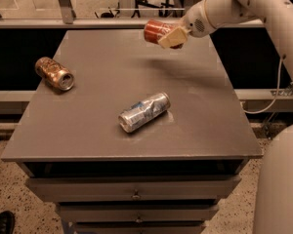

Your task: Pick coke can

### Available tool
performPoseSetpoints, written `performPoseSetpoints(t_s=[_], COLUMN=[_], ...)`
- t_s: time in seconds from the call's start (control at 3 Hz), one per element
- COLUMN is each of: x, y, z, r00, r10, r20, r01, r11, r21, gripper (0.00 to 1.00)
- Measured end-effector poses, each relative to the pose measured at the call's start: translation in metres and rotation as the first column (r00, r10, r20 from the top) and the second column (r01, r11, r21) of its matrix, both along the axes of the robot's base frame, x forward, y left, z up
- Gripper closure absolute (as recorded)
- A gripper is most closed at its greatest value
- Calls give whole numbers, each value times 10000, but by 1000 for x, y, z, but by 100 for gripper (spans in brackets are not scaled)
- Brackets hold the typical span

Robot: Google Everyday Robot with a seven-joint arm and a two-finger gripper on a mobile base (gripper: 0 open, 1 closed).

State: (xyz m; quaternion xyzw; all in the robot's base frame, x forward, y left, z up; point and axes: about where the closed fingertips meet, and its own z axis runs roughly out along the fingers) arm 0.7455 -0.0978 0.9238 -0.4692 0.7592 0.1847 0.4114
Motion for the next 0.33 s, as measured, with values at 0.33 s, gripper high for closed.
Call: performPoseSetpoints(t_s=[0.33], x=[3], y=[2], z=[-5], r00=[10000], r10=[-19], r20=[-60], r01=[19], r11=[10000], r21=[-3], gripper=[100])
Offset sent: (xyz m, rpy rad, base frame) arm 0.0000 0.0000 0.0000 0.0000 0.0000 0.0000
